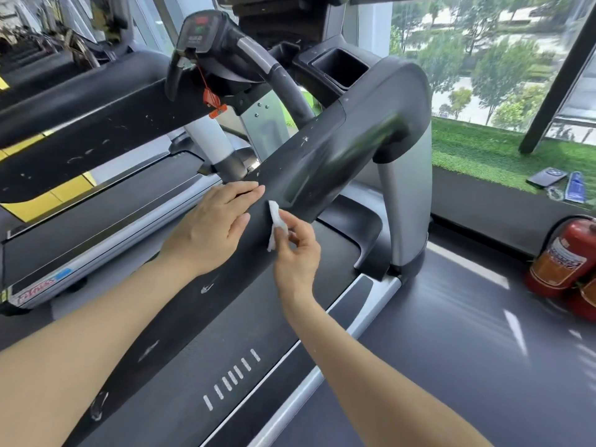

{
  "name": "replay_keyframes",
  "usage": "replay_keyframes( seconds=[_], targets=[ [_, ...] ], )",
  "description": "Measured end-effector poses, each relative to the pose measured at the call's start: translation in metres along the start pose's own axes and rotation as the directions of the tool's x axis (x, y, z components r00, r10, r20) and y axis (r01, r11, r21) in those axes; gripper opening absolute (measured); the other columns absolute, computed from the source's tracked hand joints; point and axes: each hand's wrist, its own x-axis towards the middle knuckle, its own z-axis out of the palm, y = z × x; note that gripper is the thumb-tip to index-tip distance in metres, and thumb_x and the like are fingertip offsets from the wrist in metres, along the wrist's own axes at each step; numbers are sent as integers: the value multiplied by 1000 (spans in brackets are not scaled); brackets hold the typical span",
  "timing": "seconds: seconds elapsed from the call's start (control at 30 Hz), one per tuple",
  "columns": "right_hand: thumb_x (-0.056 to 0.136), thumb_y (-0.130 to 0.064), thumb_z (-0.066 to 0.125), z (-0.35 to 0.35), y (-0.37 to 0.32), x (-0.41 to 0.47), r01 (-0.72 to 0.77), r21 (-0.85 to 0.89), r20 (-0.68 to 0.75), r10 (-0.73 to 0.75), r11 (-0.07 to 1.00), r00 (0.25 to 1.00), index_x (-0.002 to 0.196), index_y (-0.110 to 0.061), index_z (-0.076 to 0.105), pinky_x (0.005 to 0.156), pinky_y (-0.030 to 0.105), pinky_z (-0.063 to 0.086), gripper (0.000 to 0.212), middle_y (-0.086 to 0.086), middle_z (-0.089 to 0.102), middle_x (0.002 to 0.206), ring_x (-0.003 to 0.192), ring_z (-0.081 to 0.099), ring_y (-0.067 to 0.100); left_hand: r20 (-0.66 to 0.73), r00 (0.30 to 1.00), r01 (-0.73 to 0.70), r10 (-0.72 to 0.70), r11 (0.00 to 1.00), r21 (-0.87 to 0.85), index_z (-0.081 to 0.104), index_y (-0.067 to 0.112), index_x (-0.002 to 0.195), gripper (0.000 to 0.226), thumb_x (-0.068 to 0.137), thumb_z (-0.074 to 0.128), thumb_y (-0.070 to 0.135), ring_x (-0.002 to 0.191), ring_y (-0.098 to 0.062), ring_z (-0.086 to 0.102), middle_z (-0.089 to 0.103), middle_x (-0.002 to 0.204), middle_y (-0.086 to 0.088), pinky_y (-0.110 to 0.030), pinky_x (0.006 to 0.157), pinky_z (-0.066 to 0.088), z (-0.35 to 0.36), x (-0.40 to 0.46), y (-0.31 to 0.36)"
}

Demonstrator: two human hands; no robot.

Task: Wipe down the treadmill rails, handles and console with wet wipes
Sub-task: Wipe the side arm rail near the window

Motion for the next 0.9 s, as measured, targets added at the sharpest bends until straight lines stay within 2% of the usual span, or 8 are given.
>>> replay_keyframes(
  seconds=[0.07, 0.2, 0.37, 0.47, 0.53, 0.67, 0.77, 0.9],
  targets=[
    [91, -2, 55, -8, -6, 11, -40, 54, 12, 40, 998, 999, 99, -25, 68, 73, 19, 48, 27, -5, 69, 89, 75, 60, 6, 3, 1000, 5, -5, 1000, 0, 46, 17, 140, 46, 94, 42, 16, 124, -17, 40, 46, 139, 4, -27, 102, 29, -1, -1, 0],
    [94, 2, 48, -26, -17, 65, -169, 181, -251, 212, 969, 944, 100, -13, 64, 58, 17, 43, 23, -18, 52, 46, 50, 48, 1, 0, 1000, 28, -28, 1000, -2, 45, 20, 140, 46, 96, 48, 10, 124, -10, 36, 46, 140, 8, -23, 101, 28, -2, -1, 3],
    [91, -4, 55, -2, -7, 50, -54, 33, -250, 60, 998, 966, 89, -40, 68, 84, 33, 51, 39, 0, 66, 93, 82, 61, 13, -14, 1000, 22, -22, 1000, -8, 47, 18, 139, 46, 95, 49, 8, 123, -6, 34, 48, 139, 6, -17, 101, 25, -2, -1, 3],
    [89, 4, 56, -1, -5, 9, 64, -36, -43, -66, 997, 997, 94, -29, 71, 78, 10, 42, 36, -4, 59, 92, 82, 56, -5, -20, 1000, -1, 0, 1000, -11, 47, 18, 139, 45, 94, 47, 11, 123, -7, 35, 48, 138, 6, -17, 101, 26, -2, -1, 3],
    [88, 5, 57, -6, -8, 6, 121, -88, 33, -118, 989, 992, 99, -20, 73, 77, 9, 40, 32, -2, 59, 92, 82, 55, -6, -11, 1000, 10, -11, 1000, -21, 47, 18, 139, 46, 94, 50, 7, 123, -7, 35, 48, 139, 6, -20, 101, 27, -2, -1, 3],
    [90, -1, 56, -14, -19, 68, 44, -89, -170, -59, 995, 984, 105, -15, 72, 92, 24, 47, 26, 1, 62, 102, 94, 61, 7, -2, 1000, 25, -25, 999, -26, 45, 21, 140, 47, 95, 50, 8, 124, -7, 35, 46, 139, 8, -22, 102, 29, -3, -2, 3],
    [92, -1, 54, -13, -27, 81, 7, -33, -251, -15, 999, 968, 105, -16, 71, 89, 11, 45, 27, -1, 60, 102, 94, 60, 7, 1, 1000, 22, -22, 1000, -17, 46, 20, 140, 46, 95, 49, 9, 125, -8, 36, 46, 139, 8, -20, 103, 27, -2, -1, 2],
    [86, 5, 59, -6, -9, 16, 155, -129, -10, -157, 979, 987, 93, -23, 73, 74, 8, 40, 32, -5, 59, 89, 80, 55, -6, -9, 1000, 15, -15, 1000, -26, 47, 20, 139, 47, 92, 42, 17, 127, -8, 37, 47, 139, 9, -15, 105, 24, 0, -2, 2]
  ],
)
